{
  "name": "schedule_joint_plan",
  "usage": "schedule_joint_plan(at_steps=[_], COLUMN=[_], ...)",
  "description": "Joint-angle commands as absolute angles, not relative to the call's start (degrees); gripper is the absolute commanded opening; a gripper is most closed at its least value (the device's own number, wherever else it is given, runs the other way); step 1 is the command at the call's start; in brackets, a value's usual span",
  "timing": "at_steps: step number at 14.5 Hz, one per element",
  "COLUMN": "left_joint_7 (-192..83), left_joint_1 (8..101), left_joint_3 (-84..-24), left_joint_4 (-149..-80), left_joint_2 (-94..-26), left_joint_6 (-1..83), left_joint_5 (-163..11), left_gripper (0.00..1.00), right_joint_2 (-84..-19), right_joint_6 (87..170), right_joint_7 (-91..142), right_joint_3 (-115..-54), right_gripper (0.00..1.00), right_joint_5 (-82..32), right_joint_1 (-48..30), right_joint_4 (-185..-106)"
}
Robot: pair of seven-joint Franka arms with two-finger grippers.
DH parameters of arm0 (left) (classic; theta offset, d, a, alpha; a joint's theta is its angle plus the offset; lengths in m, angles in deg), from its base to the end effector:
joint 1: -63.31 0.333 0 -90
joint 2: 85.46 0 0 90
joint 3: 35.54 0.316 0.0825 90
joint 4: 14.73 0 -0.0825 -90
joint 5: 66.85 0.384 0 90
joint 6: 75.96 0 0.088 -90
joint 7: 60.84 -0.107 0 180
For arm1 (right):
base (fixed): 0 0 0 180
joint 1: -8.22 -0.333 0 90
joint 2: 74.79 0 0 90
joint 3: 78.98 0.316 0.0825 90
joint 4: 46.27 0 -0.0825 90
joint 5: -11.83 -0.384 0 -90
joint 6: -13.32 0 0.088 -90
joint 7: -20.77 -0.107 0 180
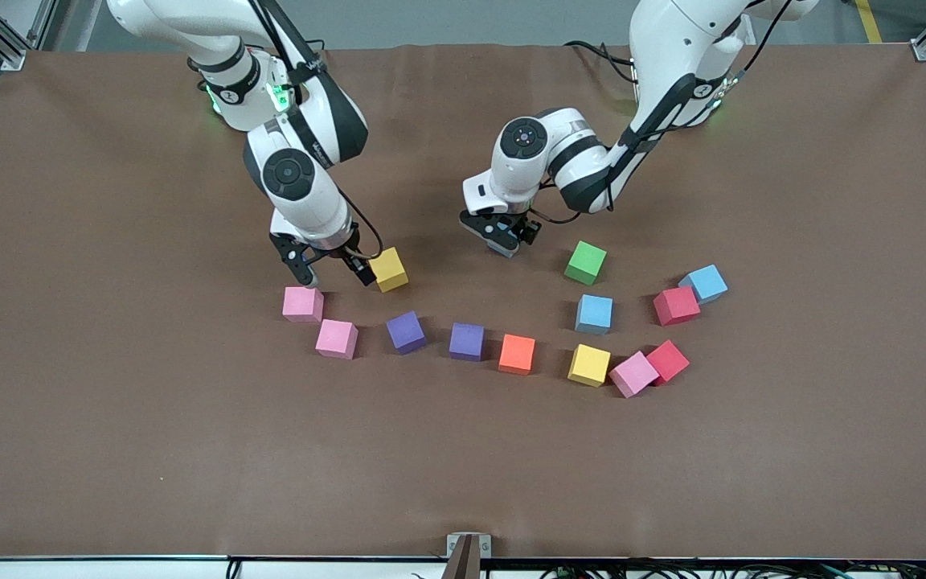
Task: Arrange 11 blocks into digit 3
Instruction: 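Grasp the blue cube with the left gripper while the right grasps yellow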
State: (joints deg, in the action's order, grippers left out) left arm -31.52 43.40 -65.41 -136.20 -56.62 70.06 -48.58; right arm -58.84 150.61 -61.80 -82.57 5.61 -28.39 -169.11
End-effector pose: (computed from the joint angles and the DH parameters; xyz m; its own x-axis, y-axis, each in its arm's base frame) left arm 0.3679 -0.4428 0.2017 0.8429 -0.5379 -0.0098 -0.5363 -0.8415 0.0660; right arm 0.4743 0.3096 0.2707 0.5857 -0.8085 -0.0574 -0.8090 -0.5874 0.0199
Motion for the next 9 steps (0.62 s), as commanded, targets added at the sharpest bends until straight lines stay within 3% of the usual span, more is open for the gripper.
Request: schedule_joint_plan(at_steps=[1,3,9], left_joint_7=[-29.12,-22.03,1.61], left_joint_1=[43.27,41.97,37.31], left_joint_3=[-65.42,-65.42,-65.42], left_joint_4=[-136.37,-135.94,-134.09], left_joint_2=[-56.37,-56.37,-56.28], left_joint_6=[70.56,70.38,68.80], left_joint_5=[-47.25,-47.34,-49.27], left_gripper=[0.48,0.40,0.40], right_joint_2=[-56.17,-54.76,-51.94], right_joint_6=[154.81,155.96,159.13], right_joint_7=[-64.57,-64.93,-67.03], right_joint_3=[-83.03,-83.03,-83.03], right_gripper=[1.00,1.00,1.00], right_joint_5=[5.24,5.15,5.07], right_joint_1=[-30.18,-30.98,-33.17], right_joint_4=[-169.50,-169.32,-169.06])
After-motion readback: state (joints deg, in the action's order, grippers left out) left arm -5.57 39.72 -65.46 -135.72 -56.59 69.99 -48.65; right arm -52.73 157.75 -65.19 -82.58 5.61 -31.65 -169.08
